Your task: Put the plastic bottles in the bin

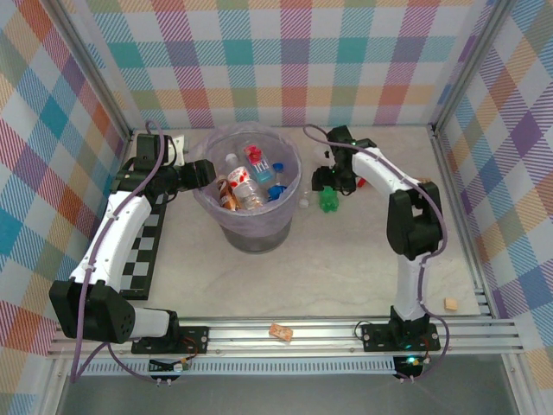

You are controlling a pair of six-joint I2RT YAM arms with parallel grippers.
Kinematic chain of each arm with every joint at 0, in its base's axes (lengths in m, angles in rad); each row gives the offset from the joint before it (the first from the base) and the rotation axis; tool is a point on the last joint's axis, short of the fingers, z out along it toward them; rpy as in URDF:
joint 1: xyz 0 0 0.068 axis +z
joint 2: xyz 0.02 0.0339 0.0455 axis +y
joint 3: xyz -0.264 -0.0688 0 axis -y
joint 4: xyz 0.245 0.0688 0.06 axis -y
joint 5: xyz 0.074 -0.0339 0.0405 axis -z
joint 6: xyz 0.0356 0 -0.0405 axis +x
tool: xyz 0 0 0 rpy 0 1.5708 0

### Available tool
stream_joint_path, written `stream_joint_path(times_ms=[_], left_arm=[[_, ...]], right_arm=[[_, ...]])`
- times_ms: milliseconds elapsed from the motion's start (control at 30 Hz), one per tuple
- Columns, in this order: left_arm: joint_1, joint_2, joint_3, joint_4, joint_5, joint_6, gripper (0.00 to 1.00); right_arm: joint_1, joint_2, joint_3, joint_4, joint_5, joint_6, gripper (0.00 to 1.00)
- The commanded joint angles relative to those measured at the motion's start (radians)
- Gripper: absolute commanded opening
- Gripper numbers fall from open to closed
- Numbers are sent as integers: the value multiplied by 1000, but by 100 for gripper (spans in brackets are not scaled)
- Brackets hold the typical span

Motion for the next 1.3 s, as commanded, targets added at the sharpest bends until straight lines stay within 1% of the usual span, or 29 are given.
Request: stream_joint_path(times_ms=[0, 133, 267, 333, 567, 967, 1133, 1267], left_arm=[[9, 16, -11, -36, -29, 30, 70], [9, 19, -10, -37, -28, 31, 70], [10, 18, -10, -37, -29, 31, 70], [10, 19, -10, -37, -30, 31, 70], [10, 18, -10, -37, -29, 30, 70], [10, 16, -10, -36, -28, 30, 70], [10, 17, -9, -36, -28, 30, 70], [10, 16, -10, -36, -28, 30, 70]], right_arm=[[-14, 31, 26, 25, -15, 27, 71], [-25, 39, 2, 54, -41, 36, 64], [-36, 46, -2, 49, -62, 37, 55], [-37, 37, -7, 44, -65, 36, 52], [-42, -56, -33, 8, -69, 17, 50], [-40, -351, -63, -128, -133, -51, 49], [-38, -480, -24, -198, -166, -63, 49], [-26, -551, 38, -243, -212, -48, 49]])
